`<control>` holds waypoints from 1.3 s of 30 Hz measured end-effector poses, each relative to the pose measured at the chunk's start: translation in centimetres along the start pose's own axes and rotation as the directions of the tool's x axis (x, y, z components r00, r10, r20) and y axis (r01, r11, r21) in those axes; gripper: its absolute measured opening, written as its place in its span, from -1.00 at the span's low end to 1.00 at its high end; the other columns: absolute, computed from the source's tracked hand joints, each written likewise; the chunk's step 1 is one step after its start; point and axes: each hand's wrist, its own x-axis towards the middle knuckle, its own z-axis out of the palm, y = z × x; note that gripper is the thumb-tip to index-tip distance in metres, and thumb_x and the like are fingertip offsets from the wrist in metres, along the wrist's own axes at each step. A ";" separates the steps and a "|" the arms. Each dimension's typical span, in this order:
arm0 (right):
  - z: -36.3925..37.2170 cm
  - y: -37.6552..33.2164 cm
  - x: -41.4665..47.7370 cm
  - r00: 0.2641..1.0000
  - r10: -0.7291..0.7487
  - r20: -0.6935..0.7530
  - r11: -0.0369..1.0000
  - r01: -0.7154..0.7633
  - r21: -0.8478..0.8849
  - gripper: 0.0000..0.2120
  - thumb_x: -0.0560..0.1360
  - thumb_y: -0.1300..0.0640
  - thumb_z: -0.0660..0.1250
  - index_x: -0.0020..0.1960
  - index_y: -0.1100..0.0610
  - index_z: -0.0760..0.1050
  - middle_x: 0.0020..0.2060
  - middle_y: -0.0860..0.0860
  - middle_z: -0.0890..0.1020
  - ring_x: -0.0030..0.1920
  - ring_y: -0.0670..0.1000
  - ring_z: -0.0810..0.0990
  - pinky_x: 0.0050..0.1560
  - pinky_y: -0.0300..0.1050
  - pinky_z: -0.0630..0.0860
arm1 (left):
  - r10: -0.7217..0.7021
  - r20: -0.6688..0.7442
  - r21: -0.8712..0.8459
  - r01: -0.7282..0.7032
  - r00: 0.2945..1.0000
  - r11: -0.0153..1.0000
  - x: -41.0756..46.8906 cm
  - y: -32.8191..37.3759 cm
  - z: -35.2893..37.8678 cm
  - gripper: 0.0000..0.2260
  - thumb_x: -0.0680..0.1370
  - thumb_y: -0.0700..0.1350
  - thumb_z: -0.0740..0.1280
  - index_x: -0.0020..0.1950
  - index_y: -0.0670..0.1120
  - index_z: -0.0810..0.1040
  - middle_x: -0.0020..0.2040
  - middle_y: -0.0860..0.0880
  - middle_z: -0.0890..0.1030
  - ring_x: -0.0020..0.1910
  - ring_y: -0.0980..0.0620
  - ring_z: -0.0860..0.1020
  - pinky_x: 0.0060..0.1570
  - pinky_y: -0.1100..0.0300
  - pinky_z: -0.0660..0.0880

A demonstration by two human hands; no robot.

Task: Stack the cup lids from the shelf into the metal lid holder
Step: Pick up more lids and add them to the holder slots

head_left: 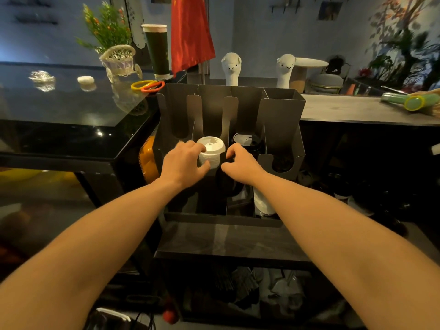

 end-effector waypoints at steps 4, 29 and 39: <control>0.8 0.1 -0.8 0.991 0.136 0.007 0.955 -0.133 0.264 -0.66 0.47 0.27 0.37 0.18 0.02 0.39 0.05 0.06 0.52 0.06 0.04 0.53 -0.14 -0.16 0.45 | -0.012 0.113 -0.127 0.026 0.994 0.992 -2.2 1.2 0.1 -0.62 0.58 0.09 0.33 0.36 -0.01 0.48 0.23 0.01 0.58 0.13 0.05 0.55 0.02 0.16 0.54; -1.7 0.8 -4.9 0.954 0.256 -0.157 0.914 -0.186 0.360 -0.71 0.65 0.11 0.21 0.34 0.08 0.52 0.23 0.05 0.57 0.15 0.03 0.55 0.09 -0.05 0.58 | -0.004 0.148 -0.247 0.040 0.989 0.968 -3.2 7.2 -0.4 -0.23 0.36 0.28 0.51 0.45 -0.02 0.36 0.35 -0.01 0.42 0.29 -0.01 0.44 0.23 0.04 0.52; -6.8 2.0 -3.8 0.958 0.088 -0.274 0.995 -0.095 -0.010 -0.62 0.61 -0.04 0.22 0.41 -0.01 0.37 0.10 0.04 0.61 0.02 0.08 0.61 0.02 0.07 0.63 | -0.003 0.050 -0.191 0.013 0.999 0.982 2.3 10.8 0.0 -0.28 0.48 0.17 0.46 0.53 -0.09 0.31 0.45 -0.06 0.43 0.39 -0.08 0.43 0.32 -0.02 0.45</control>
